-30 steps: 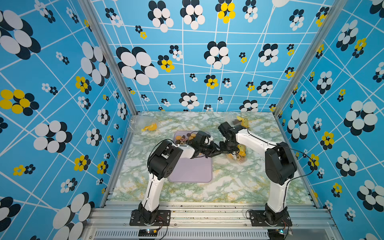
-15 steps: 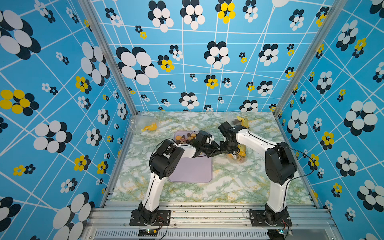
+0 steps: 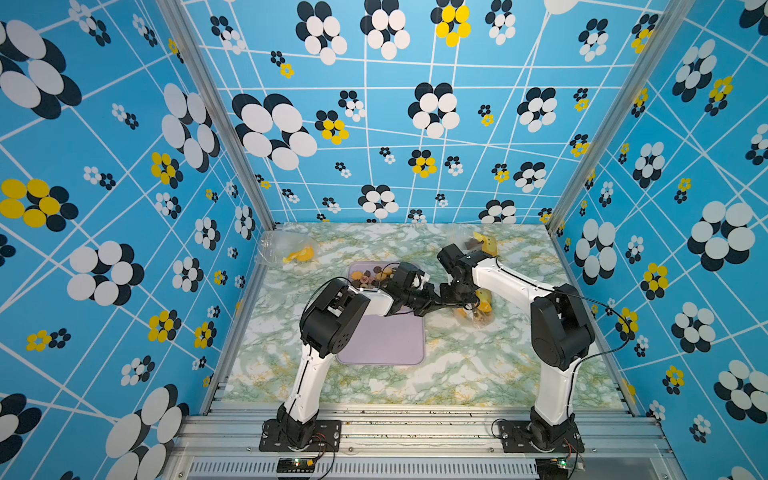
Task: Pour cookies out of the ziploc bag
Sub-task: Open the ziploc bag at the center of the board.
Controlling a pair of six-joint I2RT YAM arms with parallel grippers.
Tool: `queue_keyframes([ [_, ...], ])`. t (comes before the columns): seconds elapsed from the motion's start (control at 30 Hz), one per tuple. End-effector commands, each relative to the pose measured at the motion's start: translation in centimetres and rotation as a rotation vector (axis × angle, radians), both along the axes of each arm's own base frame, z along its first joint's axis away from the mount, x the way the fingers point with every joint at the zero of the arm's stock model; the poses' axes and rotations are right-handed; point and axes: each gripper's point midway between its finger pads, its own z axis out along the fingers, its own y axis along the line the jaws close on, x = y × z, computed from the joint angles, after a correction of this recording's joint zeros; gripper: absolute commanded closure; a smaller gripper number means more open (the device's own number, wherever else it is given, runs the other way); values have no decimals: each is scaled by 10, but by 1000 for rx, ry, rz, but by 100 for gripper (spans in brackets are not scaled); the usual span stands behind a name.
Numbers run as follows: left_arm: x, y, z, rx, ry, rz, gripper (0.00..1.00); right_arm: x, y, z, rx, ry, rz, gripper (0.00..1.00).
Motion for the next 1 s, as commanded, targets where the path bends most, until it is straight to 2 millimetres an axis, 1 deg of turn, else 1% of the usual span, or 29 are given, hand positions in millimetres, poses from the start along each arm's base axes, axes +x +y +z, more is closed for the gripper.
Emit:
queue_keyframes([
  [0.0, -2, -5, 1, 0, 7, -19, 100, -1, -8, 11, -19, -20, -4, 100],
  [0.2, -3, -3, 0, 19, 8, -22, 100, 2, -24, 17, -107, -49, 14, 100],
  [0.3, -3, -3, -1, 22, 11, -23, 100, 3, -29, 21, -134, -65, 19, 100],
  [0.63, -6, 0, 0, 35, 10, -27, 100, 8, -34, 31, -193, -102, 41, 100],
  [0.77, -10, 5, -1, 73, 5, -36, 100, 9, -37, 41, -200, -130, 33, 100],
  [0.97, -15, 15, 8, 147, -59, -68, 100, 8, -38, 55, -194, -152, 31, 100],
])
